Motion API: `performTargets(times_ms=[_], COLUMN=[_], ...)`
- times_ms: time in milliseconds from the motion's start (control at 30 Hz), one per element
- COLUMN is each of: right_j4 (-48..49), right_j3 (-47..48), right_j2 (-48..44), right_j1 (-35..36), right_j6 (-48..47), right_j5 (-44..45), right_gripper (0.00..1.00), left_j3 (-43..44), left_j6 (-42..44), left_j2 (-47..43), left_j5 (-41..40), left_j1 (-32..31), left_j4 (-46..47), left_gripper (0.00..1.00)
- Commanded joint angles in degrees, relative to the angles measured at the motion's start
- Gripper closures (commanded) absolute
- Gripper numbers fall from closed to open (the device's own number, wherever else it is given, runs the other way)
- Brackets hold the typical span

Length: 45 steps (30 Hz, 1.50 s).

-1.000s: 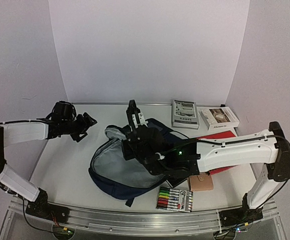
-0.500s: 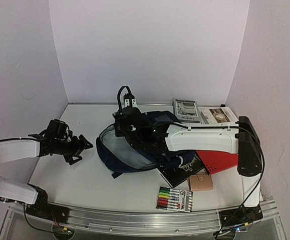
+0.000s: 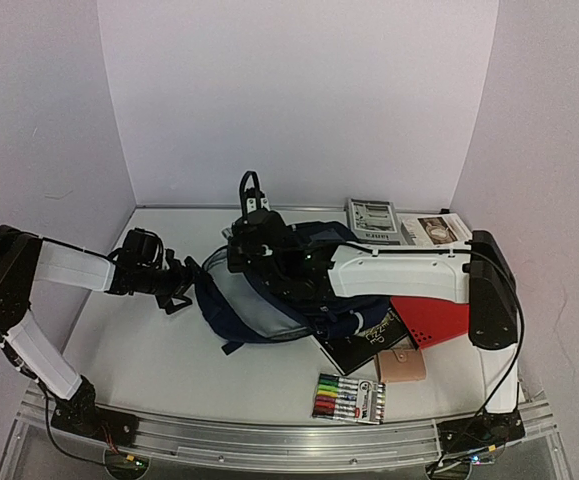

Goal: Pack the student bag
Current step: Unzip the student bag at the center of the board, then pick up the files from the center of the board.

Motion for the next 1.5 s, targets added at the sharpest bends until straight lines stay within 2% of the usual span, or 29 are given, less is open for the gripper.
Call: performTargets(times_ms=[0, 100, 167, 367, 433, 500, 567, 633, 767, 833, 933, 967, 1033, 1133, 1300, 1467], right_j4=[4.57, 4.6, 4.6, 4.68, 4.71, 4.61, 4.55, 4.31, 4.24, 4.2, 3.96, 3.76, 2.69, -0.44, -9.02, -17.62], right_j3=[2.27, 2.22, 2.06, 0.97, 0.59, 0.39, 0.21, 0.03, -2.8, -6.01, -12.4, -14.41, -19.08, -25.6, -36.82, -45.65], right_j2=[0.24, 0.35, 0.28, -0.68, -0.82, -0.72, -0.82, -1.47, -5.24, -8.39, -13.71, -15.21, -18.7, -23.82, -31.82, -38.31], right_j1=[-0.39, -0.41, -0.41, -0.39, -0.43, -0.42, -0.44, -0.43, -0.44, -0.44, -0.44, -0.47, -0.79, -2.65, -10.53, -20.99], right_j6=[-0.99, -1.48, -1.61, -2.55, -3.1, -3.53, -3.78, -4.18, -4.33, -3.89, -2.35, -1.77, 0.02, 4.53, 11.87, 14.2], right_j5=[-1.54, -1.75, -1.76, -0.4, 0.21, -0.11, -1.99, -4.75, -9.22, -9.75, -8.8, -8.29, -7.05, -5.97, -6.1, -4.6], right_gripper=[1.0, 1.0, 1.0, 1.0, 1.0, 1.0, 1.0, 0.91, 0.41, 0.26, 0.14, 0.11, 0.06, 0.02, 0.02, 0.02], left_j3=[4.71, 5.63, 6.18, 8.96, 9.64, 9.75, 10.14, 10.45, 11.21, 11.54, 11.83, 11.81, 11.47, 10.26, 7.69, 4.83], left_j6=[2.05, 1.58, 1.47, 2.23, 2.79, 3.36, 4.04, 4.77, 5.16, 5.54, 6.14, 6.37, 6.84, 7.79, 10.4, 11.8], left_j2=[3.18, 5.93, 7.51, 8.24, 7.54, 6.91, 6.7, 6.94, 8.14, 8.27, 8.26, 8.23, 7.88, 5.88, -0.77, -7.27], left_j5=[1.22, 1.99, 2.33, -5.18, -6.8, -7.14, -6.97, -6.25, -3.4, -2.84, -1.98, -1.84, -2.0, -3.51, -9.35, -12.95], left_j1=[-0.39, -0.35, -0.35, 0.59, 1.93, 4.13, 6.58, 9.44, 14.18, 14.75, 14.77, 14.78, 14.77, 14.81, 14.81, 14.62], left_j4=[5.57, 7.53, 8.34, 0.05, -2.24, -3.31, -3.93, -4.0, -3.9, -3.44, -3.05, -3.03, -3.16, -3.95, -9.14, -13.64], left_gripper=[0.09, 0.13, 0.24, 0.83, 0.95, 0.99, 1.0, 1.0, 1.0, 1.0, 1.0, 1.0, 0.92, 0.69, 0.32, 0.21])
